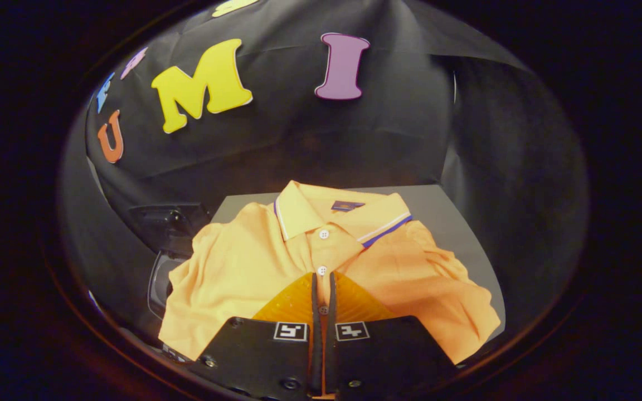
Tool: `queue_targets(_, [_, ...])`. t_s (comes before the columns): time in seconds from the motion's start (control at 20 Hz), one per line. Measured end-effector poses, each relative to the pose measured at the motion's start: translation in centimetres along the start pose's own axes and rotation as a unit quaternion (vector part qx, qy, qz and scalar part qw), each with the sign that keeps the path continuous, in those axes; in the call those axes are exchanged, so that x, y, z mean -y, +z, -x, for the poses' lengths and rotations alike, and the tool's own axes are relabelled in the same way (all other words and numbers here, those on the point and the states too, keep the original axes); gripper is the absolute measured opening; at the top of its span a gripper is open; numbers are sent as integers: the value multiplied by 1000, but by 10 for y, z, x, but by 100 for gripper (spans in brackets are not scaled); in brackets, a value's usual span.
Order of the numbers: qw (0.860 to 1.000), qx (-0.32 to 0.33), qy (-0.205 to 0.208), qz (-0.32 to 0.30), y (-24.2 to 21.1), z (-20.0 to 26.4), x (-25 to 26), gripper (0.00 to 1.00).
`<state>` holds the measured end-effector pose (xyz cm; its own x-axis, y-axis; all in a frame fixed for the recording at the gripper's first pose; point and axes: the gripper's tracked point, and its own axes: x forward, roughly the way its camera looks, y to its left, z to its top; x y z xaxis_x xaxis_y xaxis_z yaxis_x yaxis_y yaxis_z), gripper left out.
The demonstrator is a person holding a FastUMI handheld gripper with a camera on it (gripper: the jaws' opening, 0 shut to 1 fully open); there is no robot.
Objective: Put the clothes into the washing machine and then close the washing machine lid.
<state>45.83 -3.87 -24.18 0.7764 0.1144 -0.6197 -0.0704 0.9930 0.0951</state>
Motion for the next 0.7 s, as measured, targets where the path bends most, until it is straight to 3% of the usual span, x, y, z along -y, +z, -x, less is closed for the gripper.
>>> queue_targets(0.35, [997,34,55,-33,33,39,-26,5])
queue_targets(0.7, [989,84,115,-27,80,88,-81,5])
